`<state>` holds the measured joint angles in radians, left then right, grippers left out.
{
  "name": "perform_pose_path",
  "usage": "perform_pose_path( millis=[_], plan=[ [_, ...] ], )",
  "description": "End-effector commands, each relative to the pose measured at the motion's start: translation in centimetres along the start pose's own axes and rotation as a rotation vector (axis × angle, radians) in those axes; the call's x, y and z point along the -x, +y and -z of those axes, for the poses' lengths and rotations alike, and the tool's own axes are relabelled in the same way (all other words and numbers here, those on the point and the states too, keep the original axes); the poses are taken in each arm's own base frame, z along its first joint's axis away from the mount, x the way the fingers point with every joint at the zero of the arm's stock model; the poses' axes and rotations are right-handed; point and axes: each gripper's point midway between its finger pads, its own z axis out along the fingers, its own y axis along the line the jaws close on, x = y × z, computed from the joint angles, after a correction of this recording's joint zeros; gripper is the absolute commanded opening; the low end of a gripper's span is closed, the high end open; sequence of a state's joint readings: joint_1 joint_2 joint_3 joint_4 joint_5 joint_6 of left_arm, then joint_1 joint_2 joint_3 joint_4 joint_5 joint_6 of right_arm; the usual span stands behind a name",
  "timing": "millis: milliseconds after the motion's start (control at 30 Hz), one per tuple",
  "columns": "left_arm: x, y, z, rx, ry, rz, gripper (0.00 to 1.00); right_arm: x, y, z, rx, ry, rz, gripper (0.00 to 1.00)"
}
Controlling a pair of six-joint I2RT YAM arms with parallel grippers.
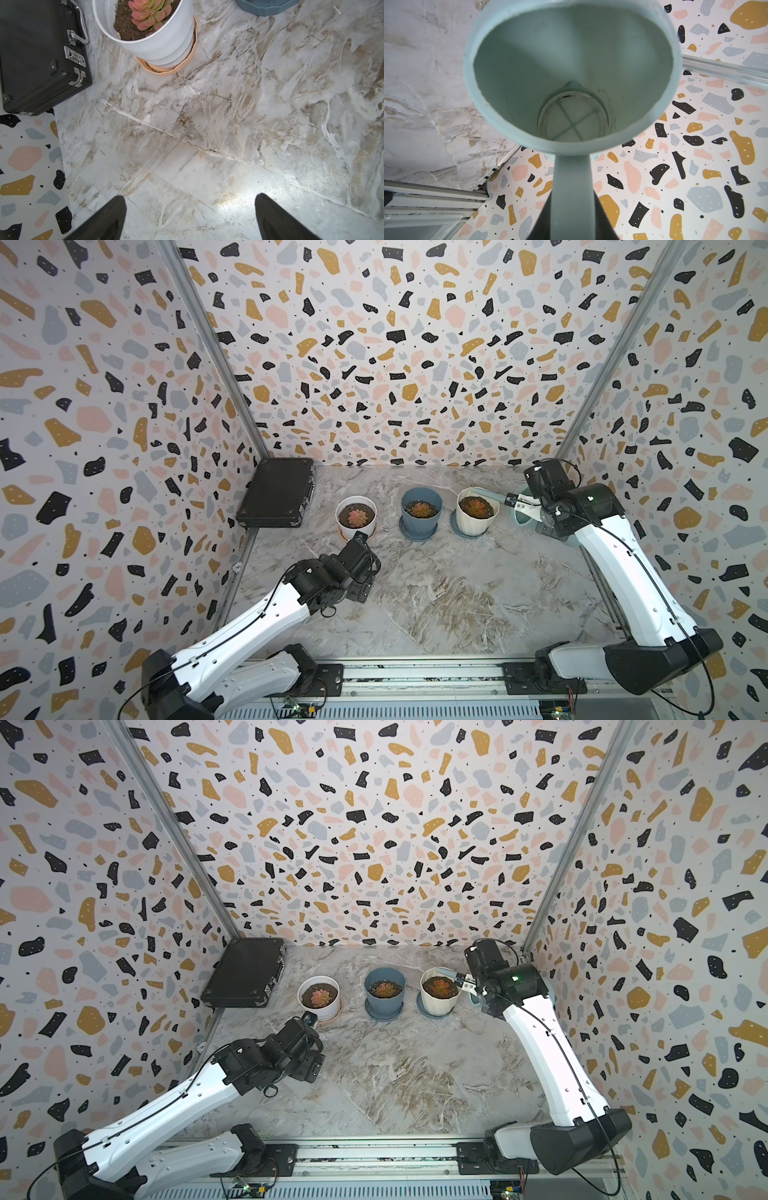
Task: Water the succulent around the soil edge
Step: Water the soil of the potted plant with water.
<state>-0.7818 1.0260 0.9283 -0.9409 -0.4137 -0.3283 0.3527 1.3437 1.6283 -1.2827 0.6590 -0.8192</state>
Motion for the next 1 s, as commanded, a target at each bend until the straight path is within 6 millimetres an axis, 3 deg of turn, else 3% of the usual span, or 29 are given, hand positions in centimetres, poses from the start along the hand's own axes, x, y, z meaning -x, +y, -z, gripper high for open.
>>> perform_pose_path(
  millis=[0,967],
  plan=[
    [0.78,0.42,0.44,0.013,-0.038,0.01,0.99,-0.22,-1.69,1.47,-0.063,-0.022,-0.047,0.0],
    [0.81,0.49,0.51,0.013,-0.042,0.013,0.99,-0.08,-0.74,2.14,-0.047,-0.039,-0.028,0.0]
  ],
)
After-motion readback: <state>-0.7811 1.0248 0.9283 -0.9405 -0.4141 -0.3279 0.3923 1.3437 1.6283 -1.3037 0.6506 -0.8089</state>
